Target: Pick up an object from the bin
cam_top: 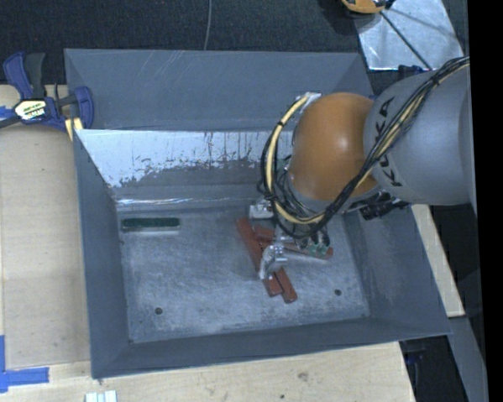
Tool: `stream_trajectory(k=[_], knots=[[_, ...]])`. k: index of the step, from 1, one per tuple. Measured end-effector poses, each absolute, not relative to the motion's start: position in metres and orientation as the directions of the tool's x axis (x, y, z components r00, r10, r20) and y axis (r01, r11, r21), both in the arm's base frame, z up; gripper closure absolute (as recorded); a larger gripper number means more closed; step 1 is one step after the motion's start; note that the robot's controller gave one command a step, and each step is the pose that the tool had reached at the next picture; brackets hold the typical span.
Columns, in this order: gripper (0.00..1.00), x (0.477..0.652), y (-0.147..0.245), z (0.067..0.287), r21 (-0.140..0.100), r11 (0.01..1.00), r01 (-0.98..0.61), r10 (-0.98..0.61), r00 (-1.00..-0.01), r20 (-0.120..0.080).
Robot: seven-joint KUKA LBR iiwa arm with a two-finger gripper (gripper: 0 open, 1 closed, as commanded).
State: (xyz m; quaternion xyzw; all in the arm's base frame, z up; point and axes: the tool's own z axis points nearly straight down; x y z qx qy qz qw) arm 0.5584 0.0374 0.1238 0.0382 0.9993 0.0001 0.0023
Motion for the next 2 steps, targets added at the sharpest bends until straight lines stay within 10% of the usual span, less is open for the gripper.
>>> stream_trajectory(k=[1, 2], knots=[[0.0, 0.604, 0.018, 0.089, 0.002, 0.973, -0.23, -0.23, -0.973, 0.007], [1.0, 0.586, -0.013, 0.085, 0.007, 0.978, 0.21, 0.21, -0.977, -0.025]])
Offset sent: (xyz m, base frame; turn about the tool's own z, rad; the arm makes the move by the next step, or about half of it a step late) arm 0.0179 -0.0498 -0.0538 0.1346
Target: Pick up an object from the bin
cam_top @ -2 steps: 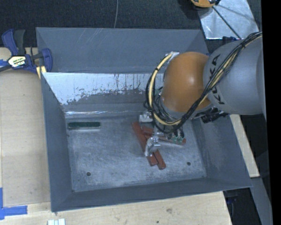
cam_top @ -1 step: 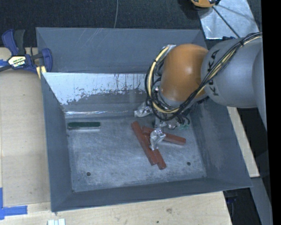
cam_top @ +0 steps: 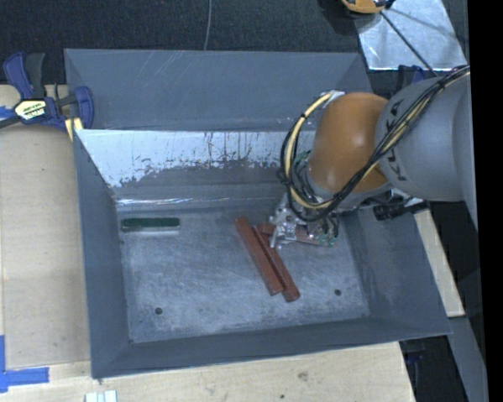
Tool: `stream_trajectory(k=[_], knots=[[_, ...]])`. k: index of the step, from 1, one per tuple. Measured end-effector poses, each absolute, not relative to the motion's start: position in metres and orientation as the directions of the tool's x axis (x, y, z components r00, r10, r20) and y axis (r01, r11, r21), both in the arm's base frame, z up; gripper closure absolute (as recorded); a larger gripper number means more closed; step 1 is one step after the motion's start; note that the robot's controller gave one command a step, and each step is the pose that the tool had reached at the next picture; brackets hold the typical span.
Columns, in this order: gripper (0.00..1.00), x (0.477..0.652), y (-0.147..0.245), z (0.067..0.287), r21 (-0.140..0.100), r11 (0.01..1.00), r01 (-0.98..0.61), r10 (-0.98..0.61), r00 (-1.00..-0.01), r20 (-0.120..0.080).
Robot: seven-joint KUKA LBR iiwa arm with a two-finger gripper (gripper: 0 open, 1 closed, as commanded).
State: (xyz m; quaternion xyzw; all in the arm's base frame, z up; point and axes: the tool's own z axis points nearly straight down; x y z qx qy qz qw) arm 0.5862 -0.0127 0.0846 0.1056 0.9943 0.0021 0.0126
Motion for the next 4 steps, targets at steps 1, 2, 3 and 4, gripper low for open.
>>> stream_trajectory(k=[1, 2, 3, 4], knots=[[1.0, 0.586, -0.013, 0.085, 0.007, 0.978, 0.21, 0.21, -0.977, -0.025], [1.0, 0.586, -0.006, 0.085, -0.003, 0.999, 0.044, 0.044, -0.998, -0.039], [1.0, 0.585, -0.004, 0.167, 0.0, 0.978, -0.208, -0.208, -0.978, -0.003], [1.0, 0.584, -0.004, 0.167, 0.0, 0.978, -0.207, -0.207, -0.978, -0.003]])
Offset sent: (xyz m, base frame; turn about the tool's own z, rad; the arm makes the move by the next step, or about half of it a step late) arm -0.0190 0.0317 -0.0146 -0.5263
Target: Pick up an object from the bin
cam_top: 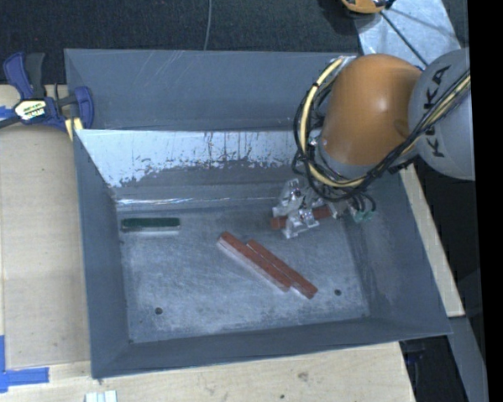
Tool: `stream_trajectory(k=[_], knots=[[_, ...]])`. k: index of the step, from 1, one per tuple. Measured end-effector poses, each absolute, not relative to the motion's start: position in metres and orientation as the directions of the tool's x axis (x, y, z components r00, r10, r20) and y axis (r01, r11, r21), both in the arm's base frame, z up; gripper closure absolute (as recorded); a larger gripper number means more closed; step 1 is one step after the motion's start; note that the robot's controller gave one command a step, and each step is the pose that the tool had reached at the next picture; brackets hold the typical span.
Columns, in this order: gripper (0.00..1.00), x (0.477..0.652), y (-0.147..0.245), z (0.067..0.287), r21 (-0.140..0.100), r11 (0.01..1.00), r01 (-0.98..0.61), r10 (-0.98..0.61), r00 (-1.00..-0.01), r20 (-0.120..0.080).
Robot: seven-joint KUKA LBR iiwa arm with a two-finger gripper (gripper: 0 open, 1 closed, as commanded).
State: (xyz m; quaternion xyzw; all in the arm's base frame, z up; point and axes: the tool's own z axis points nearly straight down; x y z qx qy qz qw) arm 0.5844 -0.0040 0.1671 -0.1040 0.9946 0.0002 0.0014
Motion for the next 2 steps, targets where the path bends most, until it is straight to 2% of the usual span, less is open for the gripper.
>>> stream_trajectory(k=[1, 2], knots=[[1.0, 0.582, 0.002, 0.2, 0.001, 0.975, -0.221, -0.221, -0.975, 0.002], [1.0, 0.589, -0.004, 0.24, -0.002, 0.971, -0.239, -0.239, -0.971, -0.007]])
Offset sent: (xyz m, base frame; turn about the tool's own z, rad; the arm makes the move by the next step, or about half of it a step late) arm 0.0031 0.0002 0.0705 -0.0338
